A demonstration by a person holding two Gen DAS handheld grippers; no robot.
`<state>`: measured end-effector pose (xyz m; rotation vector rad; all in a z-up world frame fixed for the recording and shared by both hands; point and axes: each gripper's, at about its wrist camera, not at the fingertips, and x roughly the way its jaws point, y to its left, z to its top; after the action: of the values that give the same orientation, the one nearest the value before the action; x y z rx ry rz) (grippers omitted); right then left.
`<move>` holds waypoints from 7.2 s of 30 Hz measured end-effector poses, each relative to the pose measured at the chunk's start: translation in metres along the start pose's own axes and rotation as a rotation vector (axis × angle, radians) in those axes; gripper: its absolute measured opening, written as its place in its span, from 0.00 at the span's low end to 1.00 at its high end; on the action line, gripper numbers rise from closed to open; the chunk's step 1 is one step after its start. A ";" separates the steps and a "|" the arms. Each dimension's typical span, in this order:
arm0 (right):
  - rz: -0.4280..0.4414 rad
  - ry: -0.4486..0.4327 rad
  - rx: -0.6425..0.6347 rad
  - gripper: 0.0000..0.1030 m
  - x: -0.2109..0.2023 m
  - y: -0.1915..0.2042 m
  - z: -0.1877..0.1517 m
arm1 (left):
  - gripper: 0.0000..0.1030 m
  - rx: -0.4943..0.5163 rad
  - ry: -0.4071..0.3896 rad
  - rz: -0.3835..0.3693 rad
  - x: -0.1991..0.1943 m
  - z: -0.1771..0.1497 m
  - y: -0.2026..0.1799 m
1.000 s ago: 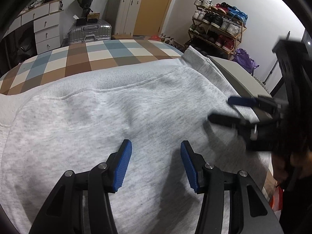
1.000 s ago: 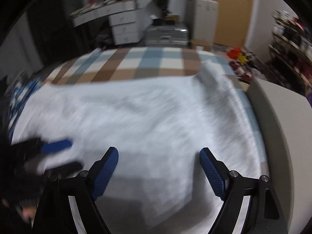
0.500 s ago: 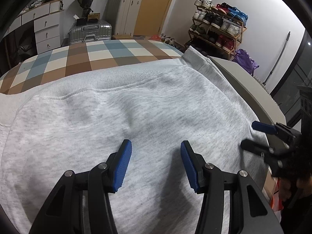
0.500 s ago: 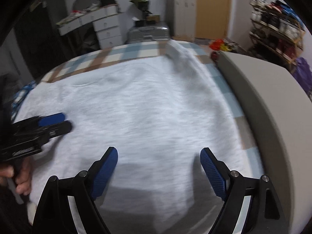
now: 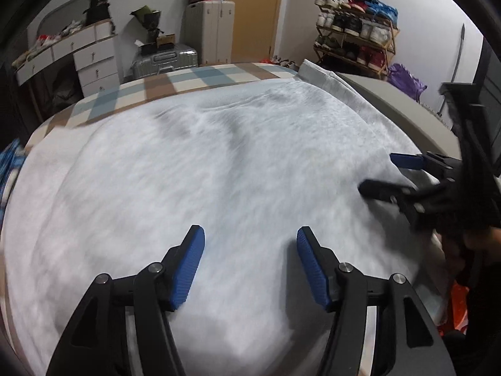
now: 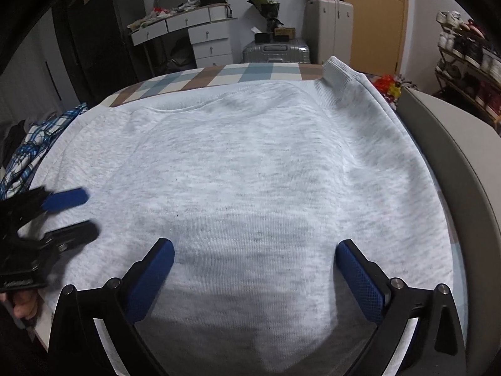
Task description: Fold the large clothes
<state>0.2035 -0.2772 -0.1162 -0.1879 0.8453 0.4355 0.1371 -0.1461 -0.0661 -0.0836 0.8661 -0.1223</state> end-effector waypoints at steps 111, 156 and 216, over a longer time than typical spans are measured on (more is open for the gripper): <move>0.437 -0.026 -0.298 0.26 -0.029 0.217 -0.044 | 0.27 -0.925 -0.317 -0.189 -0.078 -0.090 0.102; 0.344 -0.021 -0.085 0.41 -0.006 0.152 -0.023 | 0.18 -0.680 -0.429 0.056 -0.105 -0.078 0.094; 0.541 -0.169 0.590 0.55 -0.092 -0.150 -0.057 | 0.50 0.452 -0.166 0.244 0.021 0.004 -0.208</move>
<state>0.1777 -0.4581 -0.0853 0.6288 0.8181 0.6734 0.1378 -0.3549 -0.0538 0.4285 0.6597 -0.0782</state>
